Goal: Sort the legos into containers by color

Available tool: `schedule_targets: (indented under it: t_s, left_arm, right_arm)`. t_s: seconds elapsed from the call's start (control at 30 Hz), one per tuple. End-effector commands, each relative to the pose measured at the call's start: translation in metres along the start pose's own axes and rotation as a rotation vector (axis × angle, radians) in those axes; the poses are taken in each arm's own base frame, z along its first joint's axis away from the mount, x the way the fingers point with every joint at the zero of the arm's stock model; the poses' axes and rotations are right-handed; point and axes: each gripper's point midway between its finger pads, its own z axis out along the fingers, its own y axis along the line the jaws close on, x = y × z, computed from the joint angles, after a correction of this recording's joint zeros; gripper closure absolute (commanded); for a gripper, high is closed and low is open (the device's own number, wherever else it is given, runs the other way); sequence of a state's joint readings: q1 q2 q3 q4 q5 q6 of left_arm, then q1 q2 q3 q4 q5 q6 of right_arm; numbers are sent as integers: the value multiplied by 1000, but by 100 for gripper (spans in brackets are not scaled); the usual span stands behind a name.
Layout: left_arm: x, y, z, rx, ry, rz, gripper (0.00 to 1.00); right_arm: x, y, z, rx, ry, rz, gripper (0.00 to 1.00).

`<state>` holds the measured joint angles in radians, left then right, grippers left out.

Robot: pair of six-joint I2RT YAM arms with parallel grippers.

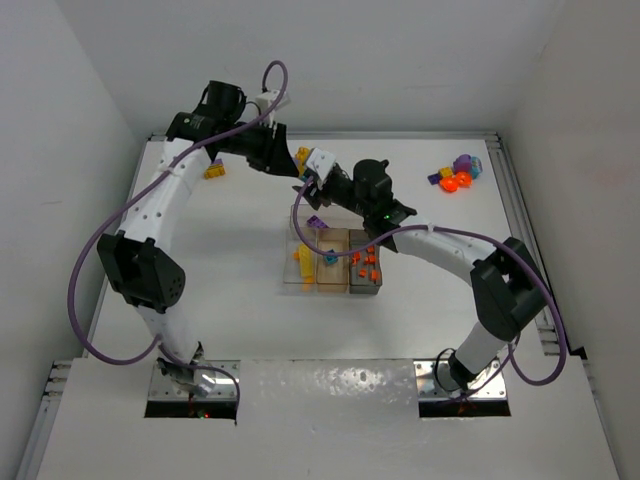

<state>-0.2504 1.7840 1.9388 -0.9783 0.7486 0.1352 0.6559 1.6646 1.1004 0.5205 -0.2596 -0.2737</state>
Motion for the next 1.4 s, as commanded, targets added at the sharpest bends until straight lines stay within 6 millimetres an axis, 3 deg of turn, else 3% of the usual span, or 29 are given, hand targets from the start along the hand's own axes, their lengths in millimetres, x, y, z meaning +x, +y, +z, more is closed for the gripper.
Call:
schedule_targets:
  t_s: [0.0, 0.33, 0.43, 0.5, 0.53, 0.73, 0.87, 0.9, 0.97, 1.0, 1.07, 1.1, 1.33, 1.37]
  left_arm:
    - [-4, -16, -3, 30, -16, 58, 100]
    - [8, -17, 4, 35, 28, 52, 100]
    - [9, -17, 5, 36, 33, 52, 100]
    - [11, -18, 5, 37, 40, 50, 100]
    - [12, -18, 6, 35, 45, 50, 100]
    - [21, -17, 13, 42, 77, 37, 100]
    - [9, -10, 11, -7, 51, 53, 100]
    - [4, -8, 9, -25, 39, 61, 100]
    - [-11, -4, 1, -56, 3, 80, 100]
    - [-16, -2, 1, -59, -6, 82, 100]
    - [-28, 2, -5, -86, -36, 93, 100]
    - [-30, 4, -6, -97, -43, 98, 100]
    - [-27, 14, -4, -133, -30, 93, 100]
    - [-29, 15, -7, -144, -36, 94, 100]
  right_arm:
    - [-32, -10, 7, 6, -95, -28, 46]
    - [-30, -8, 7, -3, -88, -22, 49]
    - [-30, -7, 7, -6, -88, -18, 56]
    - [-30, -7, 7, -6, -90, -19, 63]
    - [-31, -6, 6, -8, -93, -18, 74]
    - [-31, -5, 3, 0, -110, -7, 100]
    - [-19, 2, -4, -12, -74, -7, 100]
    - [-4, 8, -8, -25, -25, 4, 100]
    - [7, 10, -16, -14, 20, -3, 100]
    - [24, 18, -23, -22, 60, 2, 100]
    - [30, 19, -34, -9, 78, -6, 100]
    - [42, 22, -40, -2, 114, 0, 100]
    - [41, 14, -58, 54, 195, 91, 100]
    - [8, -3, -49, 70, 173, 109, 100]
